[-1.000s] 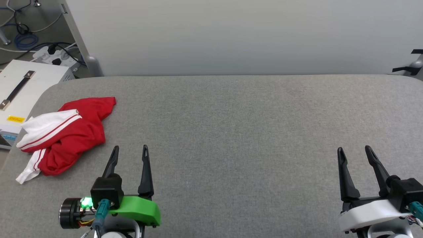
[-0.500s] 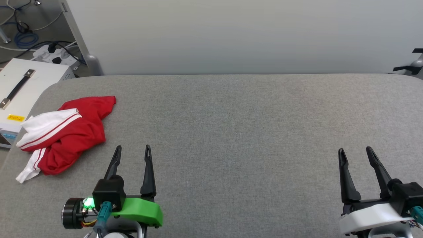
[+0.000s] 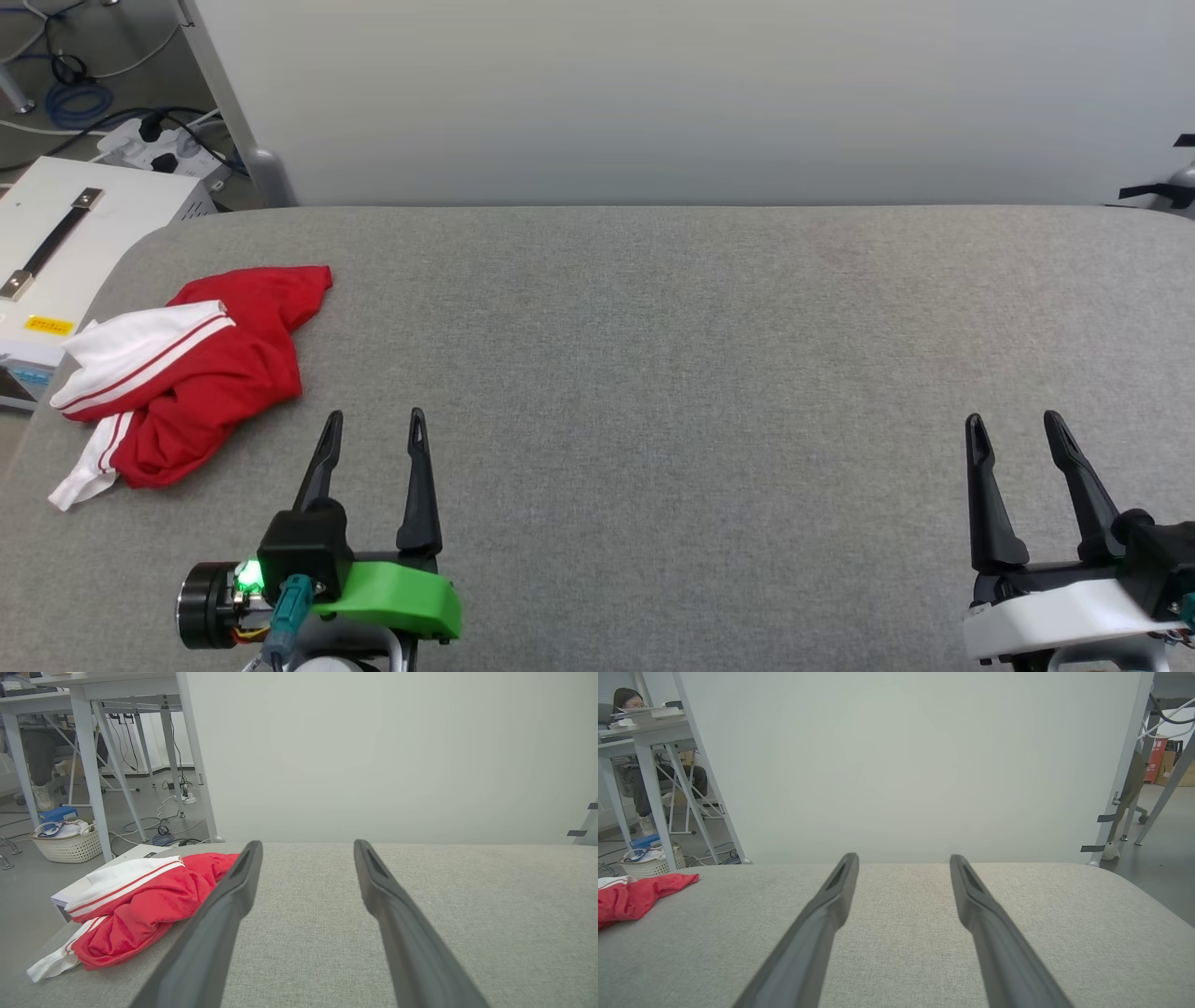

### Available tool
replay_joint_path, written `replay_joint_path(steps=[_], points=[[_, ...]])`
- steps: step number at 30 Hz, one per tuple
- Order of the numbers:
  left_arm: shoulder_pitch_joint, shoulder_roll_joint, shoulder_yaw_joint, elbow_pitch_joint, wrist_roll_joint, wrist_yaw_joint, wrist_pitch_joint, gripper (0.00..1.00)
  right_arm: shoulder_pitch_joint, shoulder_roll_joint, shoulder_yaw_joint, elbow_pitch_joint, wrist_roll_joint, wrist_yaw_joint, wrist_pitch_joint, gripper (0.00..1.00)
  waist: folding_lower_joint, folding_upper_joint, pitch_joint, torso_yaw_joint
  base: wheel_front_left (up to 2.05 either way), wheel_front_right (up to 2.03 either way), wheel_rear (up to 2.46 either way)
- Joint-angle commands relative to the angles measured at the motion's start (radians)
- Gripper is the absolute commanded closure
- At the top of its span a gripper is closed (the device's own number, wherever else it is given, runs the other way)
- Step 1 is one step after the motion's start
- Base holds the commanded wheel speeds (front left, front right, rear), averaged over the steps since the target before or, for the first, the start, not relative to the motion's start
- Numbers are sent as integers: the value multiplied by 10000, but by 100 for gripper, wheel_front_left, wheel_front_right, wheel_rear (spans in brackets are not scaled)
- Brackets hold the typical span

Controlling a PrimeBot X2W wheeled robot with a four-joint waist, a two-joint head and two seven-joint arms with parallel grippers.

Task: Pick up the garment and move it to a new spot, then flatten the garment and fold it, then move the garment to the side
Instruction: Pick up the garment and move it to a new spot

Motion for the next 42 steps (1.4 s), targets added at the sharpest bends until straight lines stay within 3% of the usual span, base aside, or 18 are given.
replay_joint_path(steps=[1, 14, 42], points=[[51, -39, -24, 19, -108, 101, -110, 0, 158, -13, 2, -101, 105, -5, -119, 0, 0, 0, 8, 32, 0, 0, 0], [-169, -43, 38, 50, -235, 213, -376, 0, 160, -14, 151, -221, 329, -5, -382, 0, 0, 0, 309, 914, 0, 0, 0], [-307, -45, 304, 283, -575, 614, -483, 0, -6, -14, 681, 140, -327, -6, -486, 0, 0, 0, 740, 4571, 0, 0, 0]])
